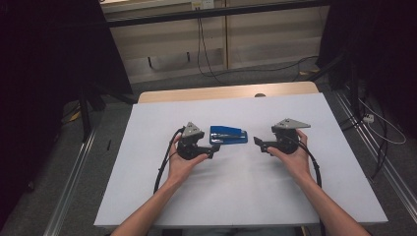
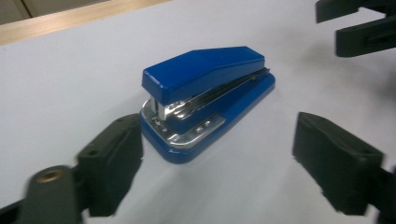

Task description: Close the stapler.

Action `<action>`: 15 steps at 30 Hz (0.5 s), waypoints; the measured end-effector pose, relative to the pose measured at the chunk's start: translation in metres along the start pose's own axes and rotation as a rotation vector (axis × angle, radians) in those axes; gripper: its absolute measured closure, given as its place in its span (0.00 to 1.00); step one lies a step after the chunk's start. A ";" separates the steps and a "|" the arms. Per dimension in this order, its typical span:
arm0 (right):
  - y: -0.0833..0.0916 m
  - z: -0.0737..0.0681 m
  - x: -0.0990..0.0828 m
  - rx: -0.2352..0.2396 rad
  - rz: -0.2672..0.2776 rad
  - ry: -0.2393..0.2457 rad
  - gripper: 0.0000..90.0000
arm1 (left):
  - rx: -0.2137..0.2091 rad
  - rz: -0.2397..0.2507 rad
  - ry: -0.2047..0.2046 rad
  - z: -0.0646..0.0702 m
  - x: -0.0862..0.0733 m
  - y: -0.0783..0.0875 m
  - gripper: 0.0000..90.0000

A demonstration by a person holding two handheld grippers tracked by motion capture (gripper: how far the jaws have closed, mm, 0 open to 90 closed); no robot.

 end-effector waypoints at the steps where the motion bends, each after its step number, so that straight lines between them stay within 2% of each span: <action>1: 0.001 -0.001 0.001 -0.007 0.005 0.004 0.10 | -0.014 -0.002 0.007 0.001 0.000 0.000 0.10; 3: 0.004 -0.002 0.004 -0.015 0.028 0.020 0.10 | -0.018 -0.010 -0.003 0.003 0.000 0.003 0.06; 5: 0.006 -0.003 0.006 -0.023 0.046 0.034 0.07 | 0.004 -0.017 -0.027 0.004 0.000 0.006 0.06; 6: 0.006 -0.004 0.007 -0.020 0.049 0.034 0.06 | 0.007 -0.014 -0.019 0.004 0.000 0.007 0.06; 7: 0.007 -0.004 0.007 -0.014 0.049 0.032 0.06 | 0.001 -0.008 -0.011 0.004 0.000 0.009 0.06; 8: 0.007 -0.005 0.007 -0.013 0.049 0.034 0.06 | -0.024 0.004 0.003 0.004 0.000 0.011 0.06; 11: 0.008 -0.006 0.006 -0.012 0.049 0.028 0.06 | -0.052 0.026 0.003 0.003 -0.002 0.017 0.06; 13: 0.010 -0.006 0.005 -0.023 0.055 0.029 0.06 | -0.036 0.038 -0.009 0.002 -0.004 0.021 0.06; 15: 0.012 -0.005 0.002 -0.050 0.048 0.022 0.05 | -0.013 0.049 0.000 -0.001 -0.005 0.027 0.06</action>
Point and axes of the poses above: each handheld gripper's, and its own axes: y roughly backward along the jaws, x roughly out of its top, z roughly to its right, the point moved 5 cm from there along -y, roughly forward along the jaws, and after that the axes turned 5 degrees about -z, right-handed, at the moved point
